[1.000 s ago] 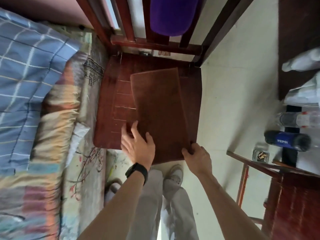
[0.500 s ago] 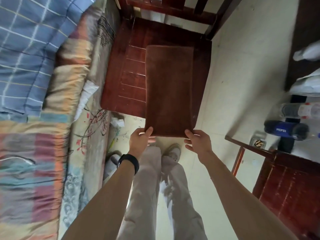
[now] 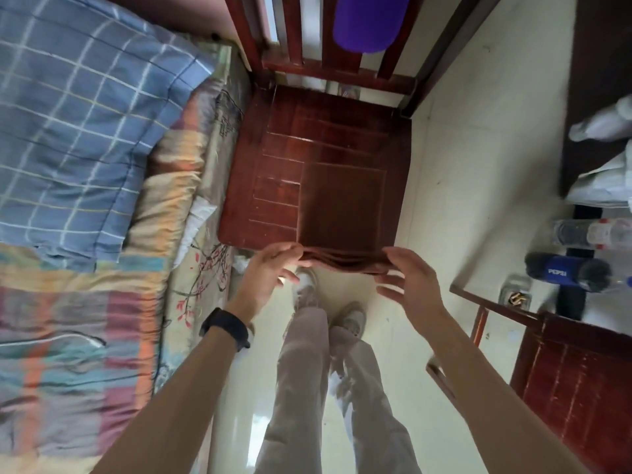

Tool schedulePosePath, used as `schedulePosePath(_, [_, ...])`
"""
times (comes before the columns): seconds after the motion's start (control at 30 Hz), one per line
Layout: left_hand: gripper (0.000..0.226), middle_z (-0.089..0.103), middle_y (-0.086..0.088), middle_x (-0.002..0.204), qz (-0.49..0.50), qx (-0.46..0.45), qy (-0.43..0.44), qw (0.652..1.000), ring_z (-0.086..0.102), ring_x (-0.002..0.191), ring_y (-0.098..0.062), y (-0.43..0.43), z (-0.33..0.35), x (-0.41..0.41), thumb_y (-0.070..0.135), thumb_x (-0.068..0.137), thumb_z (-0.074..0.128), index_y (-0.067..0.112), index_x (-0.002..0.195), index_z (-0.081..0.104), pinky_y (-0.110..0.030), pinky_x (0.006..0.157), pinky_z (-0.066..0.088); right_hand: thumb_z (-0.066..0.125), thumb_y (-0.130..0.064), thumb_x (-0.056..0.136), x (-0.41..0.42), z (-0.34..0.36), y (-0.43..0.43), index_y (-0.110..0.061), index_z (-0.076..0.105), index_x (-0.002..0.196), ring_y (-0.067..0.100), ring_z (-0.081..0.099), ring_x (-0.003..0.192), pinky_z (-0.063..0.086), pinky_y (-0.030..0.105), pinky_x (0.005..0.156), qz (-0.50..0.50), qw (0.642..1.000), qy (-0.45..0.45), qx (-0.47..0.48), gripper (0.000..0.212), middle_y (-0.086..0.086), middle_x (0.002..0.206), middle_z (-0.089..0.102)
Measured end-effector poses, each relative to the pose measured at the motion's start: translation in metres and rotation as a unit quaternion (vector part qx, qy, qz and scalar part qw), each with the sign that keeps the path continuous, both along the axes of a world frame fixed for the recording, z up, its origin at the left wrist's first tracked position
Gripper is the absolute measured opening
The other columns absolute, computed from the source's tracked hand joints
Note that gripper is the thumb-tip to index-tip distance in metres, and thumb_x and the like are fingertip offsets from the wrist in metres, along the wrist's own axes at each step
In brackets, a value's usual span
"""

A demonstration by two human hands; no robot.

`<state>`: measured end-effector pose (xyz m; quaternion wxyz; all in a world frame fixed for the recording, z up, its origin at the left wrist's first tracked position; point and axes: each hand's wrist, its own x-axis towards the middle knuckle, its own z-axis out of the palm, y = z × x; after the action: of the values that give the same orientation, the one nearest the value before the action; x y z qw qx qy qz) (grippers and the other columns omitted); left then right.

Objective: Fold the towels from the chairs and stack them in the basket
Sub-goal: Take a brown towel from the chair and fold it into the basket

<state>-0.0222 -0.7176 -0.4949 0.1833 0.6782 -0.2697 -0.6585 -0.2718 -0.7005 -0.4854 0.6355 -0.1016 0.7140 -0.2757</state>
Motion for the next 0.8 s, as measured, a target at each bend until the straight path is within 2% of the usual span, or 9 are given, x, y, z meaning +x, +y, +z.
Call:
schedulePosePath(0.07, [0.02, 0.076, 0.0, 0.086, -0.069, -0.023, -0.013, 0.997, 0.063, 0.058, -0.007, -0.035, -0.002, 0.005, 0.022, 0.091, 0.068, 0.011, 0.107, 0.069, -0.018, 0.052, 0.04, 0.062, -0.005, 0.092, -0.005, -0.004, -0.033, -0.016, 0.068, 0.11, 0.019, 0.068, 0.071, 0.057, 0.032, 0.069, 0.025, 0.999, -0.006, -0.03, 0.022, 0.004, 0.088, 0.073])
schedulePosePath(0.1, [0.022, 0.075, 0.0, 0.083, -0.097, -0.043, -0.043, 0.993, 0.063, 0.059, -0.004, -0.051, -0.009, 0.006, 0.025, 0.091, 0.068, 0.01, 0.107, 0.069, -0.017, 0.054, 0.044, 0.064, -0.006, 0.092, -0.006, -0.011, -0.049, -0.016, 0.069, 0.109, 0.019, 0.067, 0.07, 0.057, 0.032, 0.07, 0.056, 0.997, 0.033, -0.048, 0.021, 0.001, 0.084, 0.073])
schedulePosePath(0.17, [0.046, 0.074, 0.001, 0.088, -0.129, -0.082, -0.122, 0.981, 0.069, 0.076, -0.006, -0.08, -0.029, 0.007, 0.053, 0.086, 0.067, 0.014, 0.11, 0.07, -0.025, 0.071, 0.054, 0.069, -0.026, 0.094, -0.007, -0.031, -0.077, -0.017, 0.068, 0.102, 0.019, 0.065, 0.072, 0.054, 0.032, 0.072, 0.149, 0.971, 0.167, -0.086, 0.012, -0.003, 0.081, 0.07])
schedulePosePath(0.23, [0.066, 0.073, -0.002, 0.104, -0.114, -0.083, -0.147, 0.979, 0.069, 0.095, -0.018, -0.105, -0.049, 0.004, 0.071, 0.076, 0.059, 0.017, 0.111, 0.069, -0.039, 0.088, 0.055, 0.061, -0.044, 0.097, -0.007, -0.052, -0.103, -0.023, 0.063, 0.095, 0.02, 0.062, 0.082, 0.045, 0.029, 0.076, 0.234, 0.927, 0.278, -0.093, 0.021, -0.001, 0.09, 0.067])
schedulePosePath(0.3, [0.051, 0.071, -0.003, 0.109, -0.087, -0.052, -0.135, 0.986, 0.068, 0.099, -0.024, -0.125, -0.072, -0.002, 0.065, 0.082, 0.059, 0.02, 0.105, 0.065, -0.044, 0.093, 0.053, 0.053, -0.046, 0.1, -0.004, -0.074, -0.124, -0.022, 0.06, 0.095, 0.024, 0.061, 0.091, 0.039, 0.027, 0.078, 0.245, 0.919, 0.298, -0.085, 0.026, 0.005, 0.101, 0.064])
schedulePosePath(0.4, [0.03, 0.067, -0.005, 0.098, -0.067, -0.043, -0.169, 0.982, 0.066, 0.098, -0.032, -0.143, -0.099, -0.012, 0.05, 0.093, 0.056, 0.021, 0.099, 0.061, -0.045, 0.089, 0.054, 0.045, -0.04, 0.105, 0.006, -0.097, -0.143, -0.015, 0.056, 0.107, 0.032, 0.061, 0.103, 0.035, 0.027, 0.079, 0.224, 0.932, 0.28, -0.047, 0.028, 0.008, 0.106, 0.064])
schedulePosePath(0.47, [0.029, 0.065, -0.005, 0.1, -0.078, -0.056, -0.203, 0.975, 0.062, 0.094, -0.027, -0.148, -0.111, -0.019, 0.044, 0.099, 0.051, 0.018, 0.108, 0.06, -0.035, 0.082, 0.049, 0.041, -0.039, 0.106, 0.011, -0.109, -0.147, -0.011, 0.055, 0.12, 0.034, 0.06, 0.108, 0.035, 0.027, 0.08, 0.216, 0.93, 0.296, -0.035, 0.034, 0.011, 0.114, 0.065])
schedulePosePath(0.57, [0.033, 0.06, -0.001, 0.101, -0.114, -0.076, -0.239, 0.961, 0.053, 0.09, -0.02, -0.153, -0.115, -0.025, 0.042, 0.102, 0.044, 0.016, 0.118, 0.057, -0.029, 0.076, 0.037, 0.04, -0.036, 0.107, 0.014, -0.117, -0.147, -0.009, 0.054, 0.123, 0.028, 0.056, 0.095, 0.034, 0.027, 0.077, 0.198, 0.923, 0.326, -0.043, 0.035, 0.007, 0.104, 0.061])
schedulePosePath(0.8, [0.039, 0.062, 0.002, 0.095, -0.143, -0.091, -0.269, 0.948, 0.064, 0.094, -0.028, -0.157, -0.122, -0.027, 0.051, 0.1, 0.041, 0.019, 0.114, 0.057, -0.039, 0.079, 0.051, 0.04, -0.038, 0.106, 0.02, -0.126, -0.147, -0.011, 0.053, 0.12, 0.022, 0.051, 0.079, 0.037, 0.029, 0.073, 0.192, 0.905, 0.377, -0.056, 0.033, 0.002, 0.091, 0.059])
